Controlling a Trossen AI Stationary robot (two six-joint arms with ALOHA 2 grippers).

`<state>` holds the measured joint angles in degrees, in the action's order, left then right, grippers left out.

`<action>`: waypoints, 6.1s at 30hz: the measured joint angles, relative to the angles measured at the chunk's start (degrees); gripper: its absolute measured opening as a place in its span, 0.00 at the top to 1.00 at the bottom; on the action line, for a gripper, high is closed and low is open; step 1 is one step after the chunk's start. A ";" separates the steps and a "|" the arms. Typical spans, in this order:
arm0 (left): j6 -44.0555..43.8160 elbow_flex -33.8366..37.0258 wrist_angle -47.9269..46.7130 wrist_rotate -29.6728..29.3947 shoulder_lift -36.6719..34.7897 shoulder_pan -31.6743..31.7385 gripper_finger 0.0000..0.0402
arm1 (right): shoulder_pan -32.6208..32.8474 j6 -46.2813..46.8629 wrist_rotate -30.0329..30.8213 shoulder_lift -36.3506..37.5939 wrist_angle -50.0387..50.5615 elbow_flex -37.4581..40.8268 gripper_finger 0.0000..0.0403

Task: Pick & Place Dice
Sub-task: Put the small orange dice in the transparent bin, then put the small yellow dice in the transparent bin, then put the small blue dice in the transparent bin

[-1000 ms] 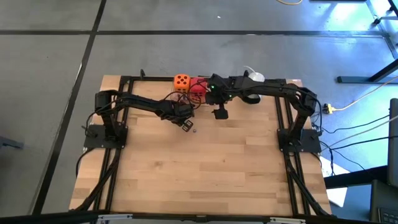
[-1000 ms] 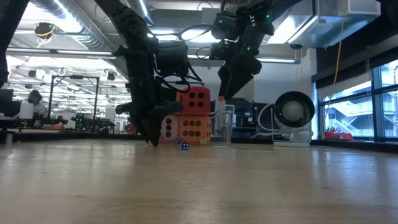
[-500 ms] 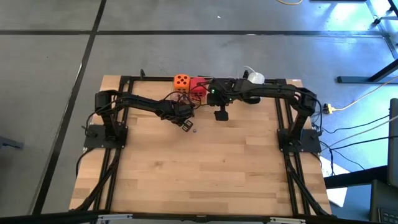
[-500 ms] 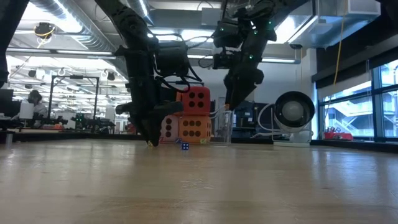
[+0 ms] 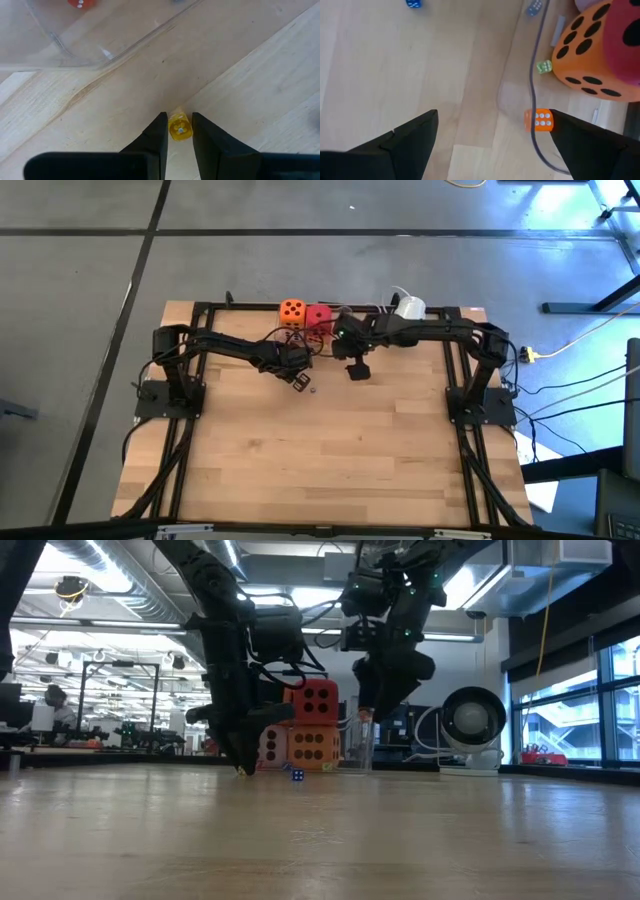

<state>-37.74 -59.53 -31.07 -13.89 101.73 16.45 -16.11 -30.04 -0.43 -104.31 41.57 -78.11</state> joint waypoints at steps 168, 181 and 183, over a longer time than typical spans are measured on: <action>30.97 0.04 18.16 -7.20 -32.01 -1.17 0.65 | 13.14 33.70 12.76 4.95 -44.58 19.17 0.07; 31.07 22.21 39.63 -0.84 -50.88 -6.31 0.66 | 14.61 34.13 14.34 0.28 -52.93 19.17 0.07; 30.32 26.60 42.20 1.46 -55.17 -6.38 0.66 | 14.83 36.39 16.12 0.28 -53.17 19.17 0.07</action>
<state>-7.41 -32.92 11.13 -12.43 46.56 10.07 -1.29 6.35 15.68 -104.03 -11.60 -58.94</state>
